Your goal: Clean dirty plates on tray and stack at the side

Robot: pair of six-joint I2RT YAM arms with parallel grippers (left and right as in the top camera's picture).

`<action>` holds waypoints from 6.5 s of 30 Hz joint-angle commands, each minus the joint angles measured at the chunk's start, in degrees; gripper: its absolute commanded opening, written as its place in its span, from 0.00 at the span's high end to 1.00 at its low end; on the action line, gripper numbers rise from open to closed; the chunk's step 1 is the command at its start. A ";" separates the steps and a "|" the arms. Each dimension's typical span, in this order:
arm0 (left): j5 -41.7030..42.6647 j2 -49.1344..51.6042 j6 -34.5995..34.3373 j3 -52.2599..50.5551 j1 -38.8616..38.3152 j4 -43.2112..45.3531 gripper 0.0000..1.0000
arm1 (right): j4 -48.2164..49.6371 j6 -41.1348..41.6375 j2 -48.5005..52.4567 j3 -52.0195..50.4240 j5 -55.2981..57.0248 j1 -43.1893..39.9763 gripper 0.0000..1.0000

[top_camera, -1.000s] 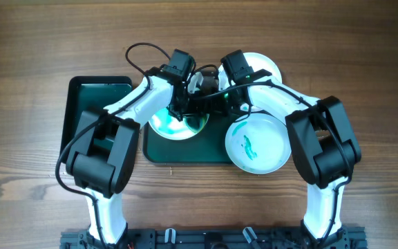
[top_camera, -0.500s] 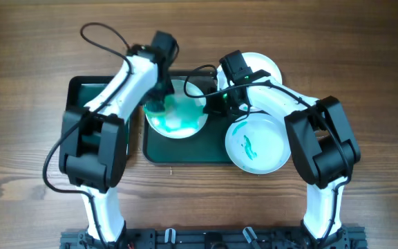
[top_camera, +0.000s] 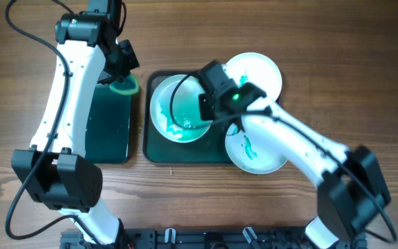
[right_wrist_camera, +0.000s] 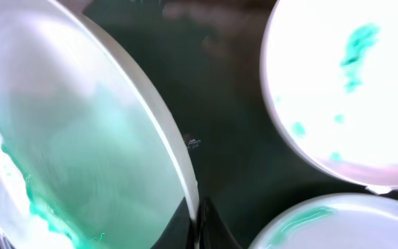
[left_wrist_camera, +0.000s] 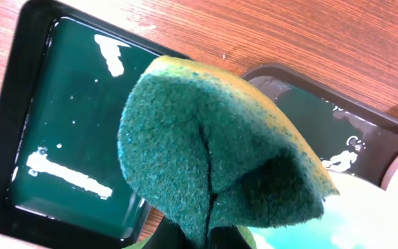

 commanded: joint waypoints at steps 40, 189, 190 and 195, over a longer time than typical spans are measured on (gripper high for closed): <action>0.72 -0.28 -3.67 0.57 -3.06 2.91 0.96 | 8.22 -14.93 12.00 0.28 -21.29 -8.48 0.55; 1.51 -5.68 -5.42 -20.74 -10.05 19.65 0.96 | 7.54 -6.01 -11.85 -25.79 -16.26 -65.75 0.96; 1.51 -5.68 -5.40 -20.74 -10.03 19.65 0.96 | 8.74 -5.99 -11.85 -26.51 -15.85 -65.75 0.96; 1.49 -5.68 -5.40 -20.74 -10.03 20.17 0.96 | 9.97 -6.27 -11.87 -26.43 -22.99 -65.68 0.44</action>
